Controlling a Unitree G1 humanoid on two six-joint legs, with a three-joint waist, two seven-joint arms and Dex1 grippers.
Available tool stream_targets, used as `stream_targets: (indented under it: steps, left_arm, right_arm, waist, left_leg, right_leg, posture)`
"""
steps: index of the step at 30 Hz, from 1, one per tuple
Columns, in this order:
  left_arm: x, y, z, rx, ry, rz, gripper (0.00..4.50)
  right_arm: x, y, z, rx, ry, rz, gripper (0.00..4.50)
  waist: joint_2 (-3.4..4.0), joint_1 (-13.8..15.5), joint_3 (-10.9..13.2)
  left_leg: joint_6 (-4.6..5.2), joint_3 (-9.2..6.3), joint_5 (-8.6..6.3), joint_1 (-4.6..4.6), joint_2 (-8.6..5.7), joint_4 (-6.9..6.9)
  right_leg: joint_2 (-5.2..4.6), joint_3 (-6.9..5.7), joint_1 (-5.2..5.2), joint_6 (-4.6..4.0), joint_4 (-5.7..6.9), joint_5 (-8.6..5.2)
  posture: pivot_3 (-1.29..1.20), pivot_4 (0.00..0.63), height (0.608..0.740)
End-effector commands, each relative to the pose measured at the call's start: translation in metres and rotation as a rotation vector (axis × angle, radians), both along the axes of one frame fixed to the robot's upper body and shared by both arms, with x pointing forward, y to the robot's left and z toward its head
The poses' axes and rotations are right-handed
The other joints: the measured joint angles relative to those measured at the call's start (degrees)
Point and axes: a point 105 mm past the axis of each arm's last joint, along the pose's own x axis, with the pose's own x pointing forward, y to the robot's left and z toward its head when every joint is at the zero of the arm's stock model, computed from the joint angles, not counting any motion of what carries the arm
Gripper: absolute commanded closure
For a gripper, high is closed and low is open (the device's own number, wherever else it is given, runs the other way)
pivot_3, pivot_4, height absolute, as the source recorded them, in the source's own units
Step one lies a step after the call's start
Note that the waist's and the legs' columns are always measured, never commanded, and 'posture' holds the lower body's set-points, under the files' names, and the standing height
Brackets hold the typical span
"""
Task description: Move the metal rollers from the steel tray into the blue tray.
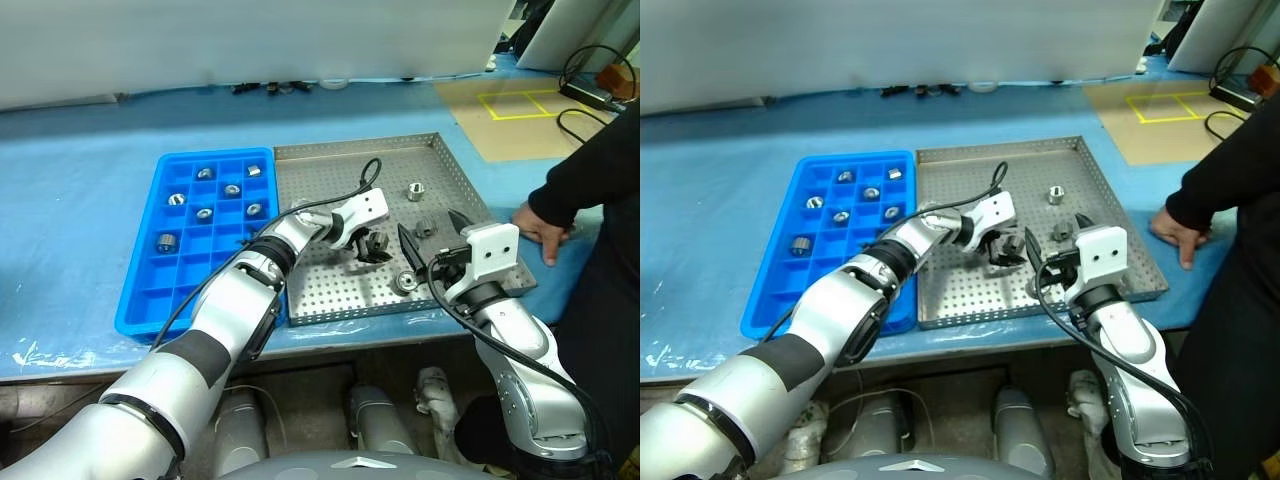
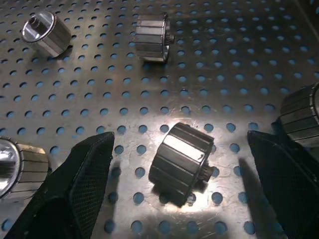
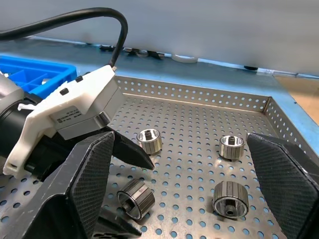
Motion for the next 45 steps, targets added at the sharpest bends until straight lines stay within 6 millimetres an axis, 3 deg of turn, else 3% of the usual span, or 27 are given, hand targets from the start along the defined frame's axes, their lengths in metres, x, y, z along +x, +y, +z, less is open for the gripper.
stream_targets:
  steps: [1,4,7,10,13,15,19,27,31,36,40,45]
  left_arm:
    - [0.005,0.003,-0.002,0.009,-0.005,0.051,0.01]
    - [0.003,0.005,-0.005,0.011,0.008,0.04,0.01]
    - [0.001,0.003,-0.005,-0.009,0.028,0.031,0.62]
    - [0.002,0.001,-0.004,-0.013,0.018,0.044,1.57]
    - [0.003,0.001,0.0,-0.043,0.021,0.054,1.57]
    - [0.005,0.001,0.003,-0.07,0.022,0.065,1.9]
    - [0.009,0.004,0.007,-0.088,0.019,0.099,3.11]
    - [0.01,0.013,0.01,-0.117,0.065,0.081,3.22]
    - [0.013,0.02,0.041,-0.233,0.072,0.029,3.22]
    - [0.021,0.047,0.087,-0.378,0.043,-0.016,3.22]
    - [0.023,0.092,0.123,-0.464,-0.029,-0.019,3.22]
    - [0.011,0.146,0.133,-0.486,-0.107,0.109,3.22]
  right_arm:
    - [-0.005,0.0,0.012,-0.005,-0.056,-0.01,0.0]
    - [-0.006,-0.001,0.011,-0.004,-0.054,-0.013,0.0]
    - [-0.006,-0.001,0.01,-0.004,-0.053,-0.017,0.0]
    - [-0.006,0.0,0.01,-0.005,-0.052,-0.016,0.0]
    - [-0.006,-0.001,0.01,-0.005,-0.051,-0.017,0.0]
    - [-0.006,0.0,0.009,-0.005,-0.049,-0.016,0.0]
    - [-0.006,0.002,0.007,-0.001,-0.043,-0.011,0.0]
    - [-0.002,0.004,0.007,0.005,-0.044,-0.001,0.0]
    - [0.0,0.007,0.01,0.01,-0.054,0.014,0.0]
    - [0.003,0.01,0.015,0.006,-0.062,0.071,0.0]
    - [0.013,0.019,0.021,-0.007,-0.064,0.167,0.0]
    - [0.035,0.047,0.03,-0.012,-0.075,0.347,0.0]
  waist:
    - [0.0,-0.02,0.0]
    - [0.0,-0.09,0.0]
    - [0.0,-0.1,0.0]
    - [0.0,-0.14,0.0]
    - [0.0,-0.34,0.0]
    - [0.0,-0.69,0.0]
    - [0.0,-1.47,0.0]
    - [0.0,-1.6,0.0]
    - [0.0,-1.52,0.01]
    - [0.01,-1.2,0.04]
    - [0.04,-1.15,0.06]
    - [0.14,0.13,0.12]
  left_leg:
    - [0.02,0.02,-0.01,0.0,0.0,0.0]
    - [0.06,0.09,-0.04,0.0,0.0,0.0]
    - [0.1,0.15,-0.06,0.0,0.0,-0.01]
    - [0.14,0.21,-0.09,0.0,0.0,-0.01]
    - [0.18,0.31,-0.11,0.0,0.0,-0.01]
    - [0.19,0.35,-0.12,-0.01,-0.01,-0.01]
    - [0.22,0.4,-0.14,-0.02,-0.01,-0.01]
    - [0.26,0.53,-0.17,-0.09,-0.01,-0.03]
    - [0.27,0.55,-0.17,-0.09,-0.01,-0.04]
    - [0.26,0.6,-0.17,-0.11,0.0,-0.08]
    - [0.25,0.66,-0.17,-0.08,0.01,-0.13]
    - [0.21,0.76,-0.15,0.06,0.04,-0.27]
  right_leg:
    - [0.0,0.02,0.0,0.0,-0.02,0.0]
    - [0.0,0.08,-0.03,0.0,-0.06,0.0]
    - [0.0,0.12,-0.04,0.0,-0.09,0.0]
    - [-0.01,0.16,-0.06,0.0,-0.1,0.0]
    - [-0.01,0.24,-0.11,0.0,-0.1,0.0]
    - [-0.01,0.27,-0.14,0.01,-0.1,0.0]
    - [-0.01,0.31,-0.2,0.02,-0.11,-0.01]
    - [0.0,0.44,-0.38,0.03,-0.11,-0.02]
    - [0.0,0.46,-0.4,0.03,-0.11,-0.02]
    - [0.0,0.51,-0.48,0.03,-0.09,-0.01]
    - [0.02,0.59,-0.52,0.03,-0.07,-0.01]
    - [0.03,0.63,-0.53,0.02,0.05,-0.02]
  posture:
    - [-0.63,0.15,0.74]
    - [-0.63,0.15,0.74]
    - [-0.63,0.15,0.74]
    - [-0.63,0.15,0.74]
    - [-0.63,0.15,0.74]
    - [-0.63,0.15,0.74]
    - [-0.63,0.15,0.74]
    - [-0.62,0.15,0.74]
    - [-0.59,0.15,0.74]
    - [-0.51,0.15,0.74]
    - [-0.4,0.15,0.74]
    - [-0.19,0.15,0.74]
